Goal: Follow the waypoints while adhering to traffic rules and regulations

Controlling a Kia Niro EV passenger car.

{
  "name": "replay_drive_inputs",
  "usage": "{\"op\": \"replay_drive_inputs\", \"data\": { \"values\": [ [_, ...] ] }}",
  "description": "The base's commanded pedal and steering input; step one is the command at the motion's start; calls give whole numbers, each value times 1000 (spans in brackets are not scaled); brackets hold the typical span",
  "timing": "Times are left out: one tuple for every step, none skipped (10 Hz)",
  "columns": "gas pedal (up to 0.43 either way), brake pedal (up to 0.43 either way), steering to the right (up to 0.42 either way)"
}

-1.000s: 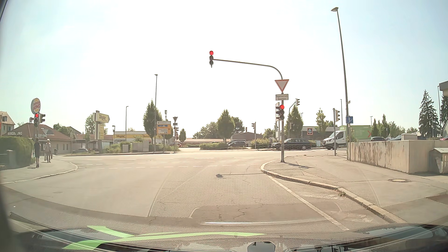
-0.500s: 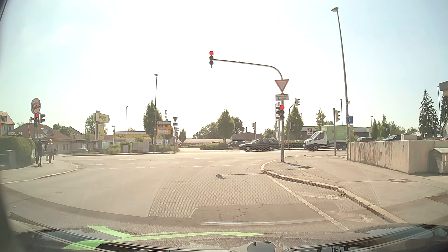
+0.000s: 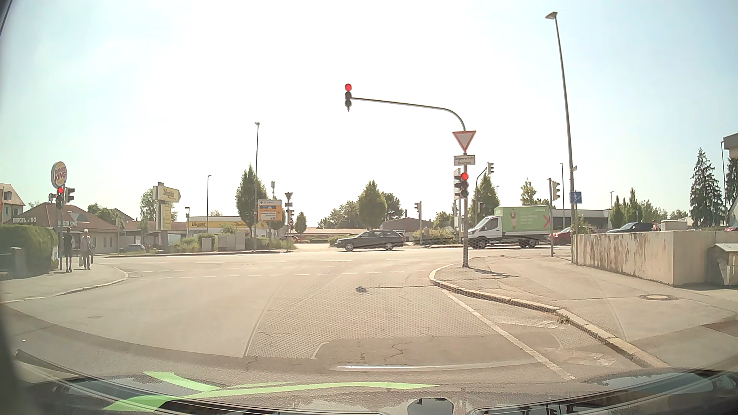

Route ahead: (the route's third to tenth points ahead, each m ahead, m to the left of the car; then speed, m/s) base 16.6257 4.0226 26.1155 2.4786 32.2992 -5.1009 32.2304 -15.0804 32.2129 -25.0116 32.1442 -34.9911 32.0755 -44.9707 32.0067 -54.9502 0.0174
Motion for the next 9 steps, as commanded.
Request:
{"op": "replay_drive_inputs", "data": {
  "values": [
    [0, 268, -21],
    [0, 268, -21],
    [0, 268, -21],
    [0, 268, -21],
    [0, 268, -21],
    [0, 268, -21],
    [0, 268, -22],
    [0, 268, -22],
    [0, 268, -22]
  ]
}}
